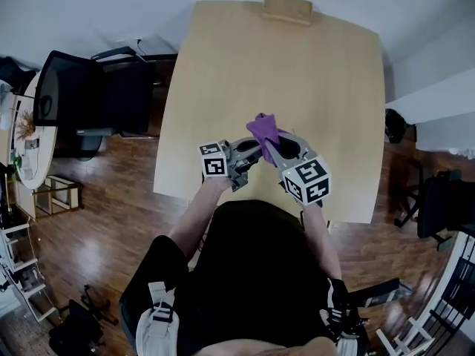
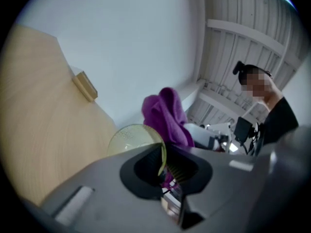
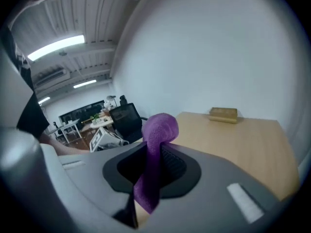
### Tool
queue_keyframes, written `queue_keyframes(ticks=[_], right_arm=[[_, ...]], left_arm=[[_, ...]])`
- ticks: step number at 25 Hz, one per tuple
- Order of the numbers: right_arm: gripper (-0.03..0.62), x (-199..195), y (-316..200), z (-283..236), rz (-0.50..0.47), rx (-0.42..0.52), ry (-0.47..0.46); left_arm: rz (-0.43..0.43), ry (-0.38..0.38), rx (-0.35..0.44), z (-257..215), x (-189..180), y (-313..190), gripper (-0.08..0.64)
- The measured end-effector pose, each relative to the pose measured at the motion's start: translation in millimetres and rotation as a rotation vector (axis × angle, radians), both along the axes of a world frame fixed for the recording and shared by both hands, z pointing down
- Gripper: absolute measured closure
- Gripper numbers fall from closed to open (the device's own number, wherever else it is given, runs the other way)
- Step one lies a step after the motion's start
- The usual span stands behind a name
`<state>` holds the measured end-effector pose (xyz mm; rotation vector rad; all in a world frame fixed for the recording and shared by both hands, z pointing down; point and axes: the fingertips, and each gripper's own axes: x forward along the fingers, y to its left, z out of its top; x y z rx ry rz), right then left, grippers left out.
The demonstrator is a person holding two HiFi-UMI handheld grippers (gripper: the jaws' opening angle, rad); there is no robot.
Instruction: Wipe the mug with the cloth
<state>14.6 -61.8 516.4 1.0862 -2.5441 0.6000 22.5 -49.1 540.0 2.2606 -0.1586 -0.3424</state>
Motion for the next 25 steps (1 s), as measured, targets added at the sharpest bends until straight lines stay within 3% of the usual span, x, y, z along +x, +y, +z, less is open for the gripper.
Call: queue_keyframes(ticks=[4, 8, 11, 14, 18, 21, 25], right_arm=[[0.529, 28.3, -7.7, 19.2, 0.070, -0.015, 0.039], [0.529, 112.0, -17.4, 78.2, 0.287, -0.155, 0.134], [0.529, 151.8, -10.0, 86.2, 0.394, -0.191, 0.111], [0.529, 130.8, -10.6, 71.0, 0.338, -0.153, 0.018], [0.529, 79.5, -1.2, 100.0, 0.199, -0.213, -0.018], [0.529, 58.1, 7.7, 144.6, 0.150, -0.290, -0.008], [0.529, 58.1, 8.1, 188.9, 0.167, -0.353, 0.009]], left_arm=[[0.016, 0.036, -0.036, -1.7, -3.1, 4.6, 0.514], [-0.016, 0.054, -0.135, 21.7, -16.4, 1.5, 0.515], [-0.021, 0.072, -0.245, 48.0, -20.9, -1.5, 0.516], [-0.006, 0.072, -0.396, 86.5, -18.5, -2.4, 0.517], [0.029, 0.044, -0.581, 137.1, -2.3, -0.3, 0.515], [0.054, 0.029, -0.621, 153.9, 9.8, 1.0, 0.514], [0.078, -0.024, -0.592, 179.9, 13.6, 1.4, 0.510]])
